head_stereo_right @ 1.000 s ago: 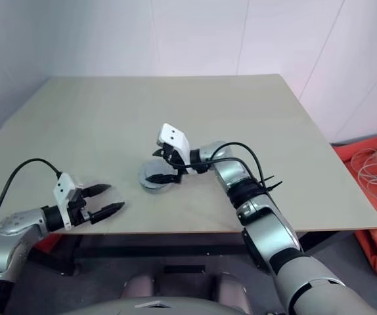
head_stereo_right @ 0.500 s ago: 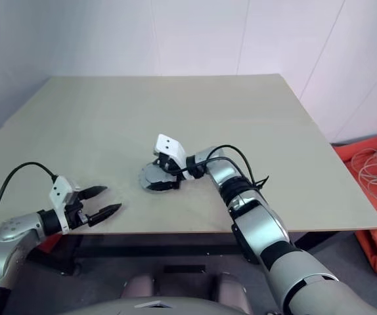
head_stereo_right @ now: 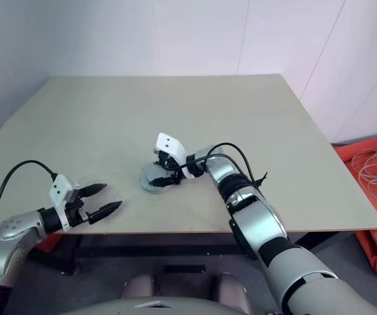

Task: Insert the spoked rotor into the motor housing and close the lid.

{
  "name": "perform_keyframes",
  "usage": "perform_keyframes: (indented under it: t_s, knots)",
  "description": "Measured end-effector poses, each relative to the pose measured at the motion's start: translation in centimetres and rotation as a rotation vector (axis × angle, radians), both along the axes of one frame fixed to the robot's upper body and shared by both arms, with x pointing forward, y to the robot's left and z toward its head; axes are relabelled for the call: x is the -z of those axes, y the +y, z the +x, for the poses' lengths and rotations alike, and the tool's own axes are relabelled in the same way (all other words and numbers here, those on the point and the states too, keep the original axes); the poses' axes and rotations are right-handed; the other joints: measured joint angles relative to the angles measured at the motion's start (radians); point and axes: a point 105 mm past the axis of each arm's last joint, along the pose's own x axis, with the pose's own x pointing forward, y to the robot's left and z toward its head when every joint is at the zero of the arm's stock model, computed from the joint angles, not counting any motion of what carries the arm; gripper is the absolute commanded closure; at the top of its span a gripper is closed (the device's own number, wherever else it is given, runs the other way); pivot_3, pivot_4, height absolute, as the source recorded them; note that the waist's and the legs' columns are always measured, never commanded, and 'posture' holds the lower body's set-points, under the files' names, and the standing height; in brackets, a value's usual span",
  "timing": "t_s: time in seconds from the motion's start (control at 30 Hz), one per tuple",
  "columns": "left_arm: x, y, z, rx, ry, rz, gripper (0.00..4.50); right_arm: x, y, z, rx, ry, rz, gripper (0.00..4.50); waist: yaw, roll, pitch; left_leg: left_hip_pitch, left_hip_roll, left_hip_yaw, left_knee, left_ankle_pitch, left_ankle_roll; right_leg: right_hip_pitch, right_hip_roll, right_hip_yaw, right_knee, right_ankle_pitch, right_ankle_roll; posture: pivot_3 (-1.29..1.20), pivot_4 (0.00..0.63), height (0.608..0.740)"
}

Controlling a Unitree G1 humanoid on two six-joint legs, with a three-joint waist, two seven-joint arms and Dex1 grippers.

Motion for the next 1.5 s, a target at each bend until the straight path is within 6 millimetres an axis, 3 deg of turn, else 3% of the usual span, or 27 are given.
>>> perform_keyframes:
  t_s: [1.5]
  knots:
    - [-0.46,-0.50,0.59,0.007,-0.009,-0.024,0.00,0.37,-0.05,0.54,0.041,-0.007,-0.028,1.40,0.001,0.000,0.000,0.002,0.000,0.000,0.001,0.000,0.000,0.002,0.000,0.000,0.001,0.000,0.000,0.00,0.000,0.740]
